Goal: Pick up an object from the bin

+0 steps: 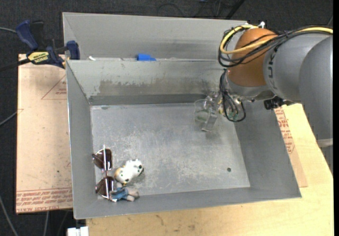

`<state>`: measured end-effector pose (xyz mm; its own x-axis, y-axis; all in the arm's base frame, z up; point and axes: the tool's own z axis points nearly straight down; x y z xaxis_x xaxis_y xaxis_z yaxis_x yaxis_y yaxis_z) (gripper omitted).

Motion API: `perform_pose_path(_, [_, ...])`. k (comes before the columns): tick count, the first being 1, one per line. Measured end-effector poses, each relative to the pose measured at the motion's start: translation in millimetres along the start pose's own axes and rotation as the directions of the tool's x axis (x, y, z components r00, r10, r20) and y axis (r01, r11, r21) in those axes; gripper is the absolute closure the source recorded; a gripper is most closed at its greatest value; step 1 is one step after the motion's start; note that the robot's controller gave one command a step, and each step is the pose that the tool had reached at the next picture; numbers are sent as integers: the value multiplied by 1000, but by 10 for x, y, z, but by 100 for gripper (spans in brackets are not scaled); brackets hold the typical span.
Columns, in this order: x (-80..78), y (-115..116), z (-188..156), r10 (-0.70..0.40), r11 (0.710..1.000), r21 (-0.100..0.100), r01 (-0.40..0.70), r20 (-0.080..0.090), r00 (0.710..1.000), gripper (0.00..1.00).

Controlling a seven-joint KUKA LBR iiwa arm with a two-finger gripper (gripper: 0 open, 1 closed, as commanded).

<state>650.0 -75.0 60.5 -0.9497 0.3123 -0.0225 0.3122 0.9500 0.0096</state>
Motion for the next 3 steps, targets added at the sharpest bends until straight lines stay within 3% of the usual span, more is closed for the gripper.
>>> perform_pose_path(1, [6, 0, -8, 32, 999, 0, -32, 0, 999, 100])
perform_pose_path(3, [36, -9, -245, 39, 999, 8, -39, -18, 999, 100])
